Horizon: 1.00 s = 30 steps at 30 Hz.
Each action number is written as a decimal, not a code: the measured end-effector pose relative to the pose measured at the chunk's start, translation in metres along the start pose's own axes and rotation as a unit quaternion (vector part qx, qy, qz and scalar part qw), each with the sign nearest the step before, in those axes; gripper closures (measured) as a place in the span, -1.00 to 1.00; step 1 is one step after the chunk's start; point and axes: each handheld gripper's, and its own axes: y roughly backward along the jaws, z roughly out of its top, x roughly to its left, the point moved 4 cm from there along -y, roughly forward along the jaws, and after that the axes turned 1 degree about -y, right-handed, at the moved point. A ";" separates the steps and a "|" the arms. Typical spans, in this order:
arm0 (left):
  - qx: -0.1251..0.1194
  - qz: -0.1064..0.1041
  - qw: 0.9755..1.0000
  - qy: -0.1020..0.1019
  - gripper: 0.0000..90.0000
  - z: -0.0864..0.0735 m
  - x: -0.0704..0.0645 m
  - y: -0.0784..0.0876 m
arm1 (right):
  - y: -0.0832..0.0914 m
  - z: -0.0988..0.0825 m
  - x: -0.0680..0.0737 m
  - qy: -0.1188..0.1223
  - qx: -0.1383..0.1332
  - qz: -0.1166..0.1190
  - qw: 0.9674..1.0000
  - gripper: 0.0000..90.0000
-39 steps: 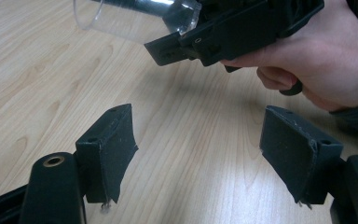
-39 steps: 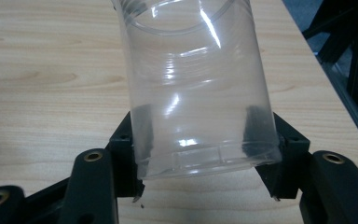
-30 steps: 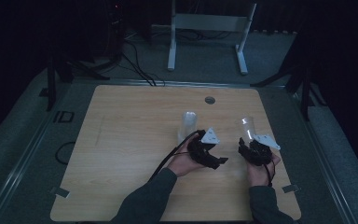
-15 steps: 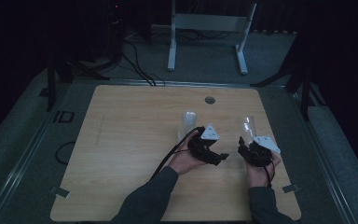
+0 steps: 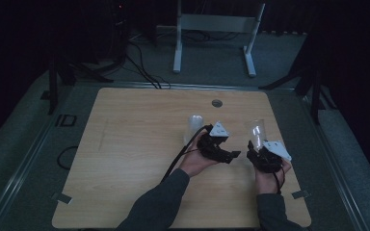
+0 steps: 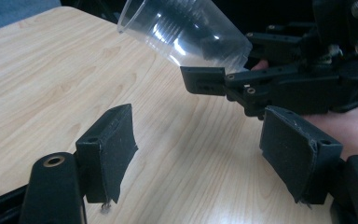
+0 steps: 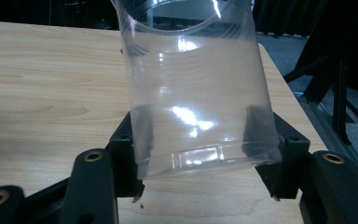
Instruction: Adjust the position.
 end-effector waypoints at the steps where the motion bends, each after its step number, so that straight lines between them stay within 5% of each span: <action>1: 0.001 -0.004 1.000 0.004 -0.42 0.000 0.000 -0.001 | 0.000 0.000 0.000 0.000 -0.001 0.000 1.000 -0.06; 30: -0.012 -0.017 0.998 0.053 -0.43 0.015 0.006 -0.015 | 0.009 -0.001 0.006 0.016 -0.022 -0.010 1.000 -0.06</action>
